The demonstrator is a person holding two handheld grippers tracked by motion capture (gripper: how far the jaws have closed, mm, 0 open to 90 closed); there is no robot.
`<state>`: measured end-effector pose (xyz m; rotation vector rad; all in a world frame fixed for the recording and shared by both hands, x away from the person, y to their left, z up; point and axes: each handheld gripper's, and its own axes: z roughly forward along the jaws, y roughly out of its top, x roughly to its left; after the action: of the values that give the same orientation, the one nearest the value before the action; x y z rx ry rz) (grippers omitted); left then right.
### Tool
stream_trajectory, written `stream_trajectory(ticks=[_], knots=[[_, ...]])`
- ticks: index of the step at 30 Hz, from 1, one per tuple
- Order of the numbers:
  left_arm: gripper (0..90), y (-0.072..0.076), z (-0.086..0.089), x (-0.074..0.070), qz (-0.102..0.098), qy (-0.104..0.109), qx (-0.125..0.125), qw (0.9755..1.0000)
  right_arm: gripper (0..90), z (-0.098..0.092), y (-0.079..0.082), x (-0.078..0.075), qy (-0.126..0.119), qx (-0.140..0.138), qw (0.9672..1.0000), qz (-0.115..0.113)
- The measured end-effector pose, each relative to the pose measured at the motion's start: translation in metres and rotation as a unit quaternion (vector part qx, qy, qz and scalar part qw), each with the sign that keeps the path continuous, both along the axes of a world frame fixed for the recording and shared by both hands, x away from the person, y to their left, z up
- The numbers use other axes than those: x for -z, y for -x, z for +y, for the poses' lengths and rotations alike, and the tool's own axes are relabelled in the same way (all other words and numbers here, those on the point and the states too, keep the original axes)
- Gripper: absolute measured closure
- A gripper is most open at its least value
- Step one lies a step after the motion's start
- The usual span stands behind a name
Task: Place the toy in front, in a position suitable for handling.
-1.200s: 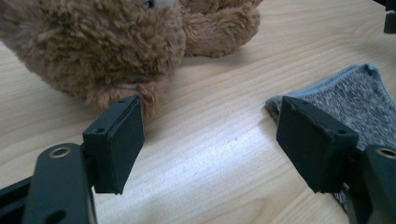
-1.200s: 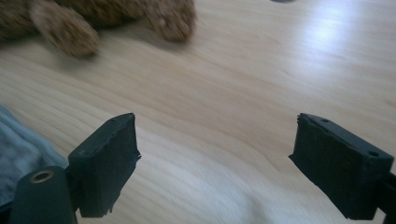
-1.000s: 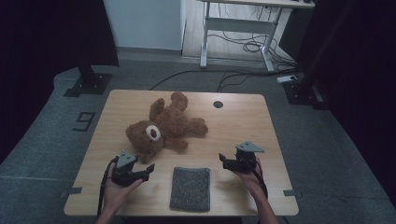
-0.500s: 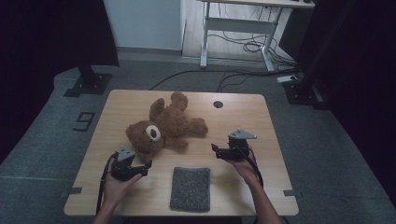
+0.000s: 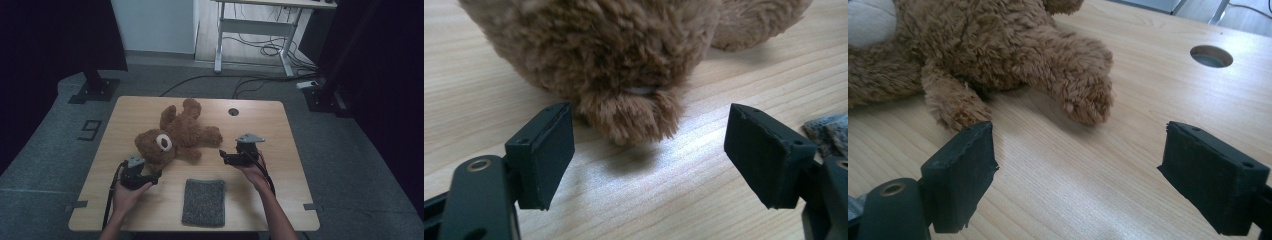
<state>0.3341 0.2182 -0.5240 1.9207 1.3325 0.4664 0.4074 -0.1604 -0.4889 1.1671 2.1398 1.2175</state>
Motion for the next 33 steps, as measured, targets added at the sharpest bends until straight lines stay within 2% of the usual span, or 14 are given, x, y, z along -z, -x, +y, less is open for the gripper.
stream_trajectory(ticks=[4, 6, 8, 10, 12, 15, 20, 22, 23, 29, 33], knots=[[22.2, -0.003, -0.005, 0.003, -0.004, 0.001, 0.001, 1.0000, 13.9, 0.001, -0.001, 0.004, 0.011, 0.002, 0.9999, 0.005], [23.7, -0.006, -0.007, 0.005, -0.003, -0.002, -0.002, 1.0000, 14.4, 0.001, -0.004, 0.003, 0.000, 0.001, 1.0000, 0.002], [24.0, -0.007, -0.006, 0.005, -0.003, -0.002, -0.004, 1.0000, 14.1, 0.002, -0.005, 0.002, 0.002, 0.000, 1.0000, 0.005], [25.1, -0.008, -0.006, 0.005, -0.004, 0.003, -0.007, 1.0000, 14.1, 0.006, -0.008, 0.001, 0.013, -0.002, 0.9999, -0.002], [26.7, -0.010, -0.006, 0.005, -0.004, 0.007, -0.009, 0.9999, 14.0, 0.010, -0.012, 0.000, 0.014, -0.010, 0.9998, -0.004], [29.0, -0.012, -0.008, 0.004, -0.008, 0.009, -0.009, 0.9999, 13.8, 0.015, -0.019, 0.001, 0.012, -0.012, 0.9998, -0.003], [33.0, -0.014, -0.010, 0.005, -0.004, 0.005, -0.010, 0.9999, 13.6, 0.023, -0.036, 0.010, 0.008, -0.012, 0.9999, 0.007], [33.4, -0.014, -0.009, 0.004, -0.005, 0.009, -0.012, 0.9999, 13.6, 0.024, -0.039, 0.010, 0.010, -0.011, 0.9999, 0.008], [35.1, -0.014, -0.008, 0.004, -0.007, 0.012, -0.015, 0.9998, 13.7, 0.026, -0.043, 0.011, 0.003, -0.011, 0.9999, 0.002], [39.1, -0.015, -0.008, 0.004, -0.008, 0.011, -0.019, 0.9997, 13.7, 0.037, -0.056, 0.012, 0.003, -0.014, 0.9999, 0.008], [43.7, -0.016, -0.007, 0.003, -0.009, 0.007, -0.024, 0.9996, 13.6, 0.046, -0.069, 0.018, 0.023, -0.012, 0.9995, 0.019]])
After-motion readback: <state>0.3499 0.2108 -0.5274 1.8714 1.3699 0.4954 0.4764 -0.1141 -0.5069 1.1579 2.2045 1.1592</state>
